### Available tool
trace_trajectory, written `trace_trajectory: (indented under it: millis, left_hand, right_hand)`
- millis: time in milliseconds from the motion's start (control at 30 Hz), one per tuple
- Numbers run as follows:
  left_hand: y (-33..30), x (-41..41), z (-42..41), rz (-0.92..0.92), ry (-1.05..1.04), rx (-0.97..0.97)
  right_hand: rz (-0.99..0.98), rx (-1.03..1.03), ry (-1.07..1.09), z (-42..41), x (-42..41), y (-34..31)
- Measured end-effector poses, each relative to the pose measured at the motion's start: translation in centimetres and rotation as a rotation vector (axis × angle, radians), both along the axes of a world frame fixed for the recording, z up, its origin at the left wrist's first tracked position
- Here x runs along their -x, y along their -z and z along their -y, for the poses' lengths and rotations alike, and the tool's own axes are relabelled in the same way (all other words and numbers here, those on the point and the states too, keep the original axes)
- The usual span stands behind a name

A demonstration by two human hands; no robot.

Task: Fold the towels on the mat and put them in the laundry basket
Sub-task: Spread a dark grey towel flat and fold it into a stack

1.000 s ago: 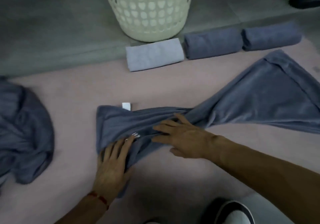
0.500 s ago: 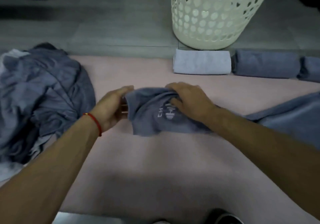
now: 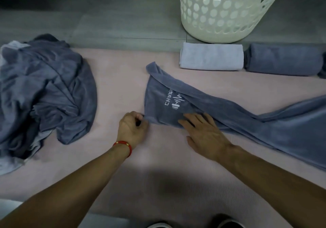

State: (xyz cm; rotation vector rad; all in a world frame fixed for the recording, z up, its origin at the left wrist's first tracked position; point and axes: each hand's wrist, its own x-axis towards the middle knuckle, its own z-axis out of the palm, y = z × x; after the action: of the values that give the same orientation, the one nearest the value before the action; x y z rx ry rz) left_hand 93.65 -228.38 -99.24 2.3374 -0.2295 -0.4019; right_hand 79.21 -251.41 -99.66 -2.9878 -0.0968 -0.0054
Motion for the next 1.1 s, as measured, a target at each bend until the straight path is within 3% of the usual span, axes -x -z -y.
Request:
trace_trajectory:
  millis: [133,267,333,433,567,767,900,1000,1100]
  left_hand:
    - [-3.2,1.2,-0.4,0.048,0.023,0.278]
    - [-7.0,1.4,-0.6,-0.074,-0.166,0.585]
    - [-7.9,1.2,-1.5,-0.168,-0.267,0.641]
    - [-7.0,1.5,-4.2,-0.306,-0.346,0.572]
    - [-4.1,3.0,-7.0,-0.349,-0.382,0.453]
    - [-4.8,2.7,-7.2,-0.553,-0.536,0.872]
    - [-5.2,2.8,-8.6,-0.704,-0.498,0.962]
    - [-4.6,4.0,-10.1,-0.674,-0.471,0.853]
    - [-3.9,5.5,-12.0,-0.354,-0.231,0.372]
  right_hand:
    - [0.022,0.035,-0.012,0.5,-1.0,-1.3]
    - [0.064,-0.011,0.047,0.6,-2.1,-3.3]
    - [-0.064,-0.153,0.081,0.8,-2.2,-4.9]
    - [-0.200,-0.357,0.046,0.9,-2.0,-6.0]
    - [-0.204,-0.125,-0.012,1.5,-0.9,-4.3]
    - [-0.202,0.060,-0.037,-0.1,3.0,-1.9]
    - [-0.098,0.072,0.073,-1.8,5.3,-1.3]
    - [0.016,0.116,0.189,-1.7,7.3,-1.5]
    - [0.057,0.142,0.249,-0.9,10.4,-1.9]
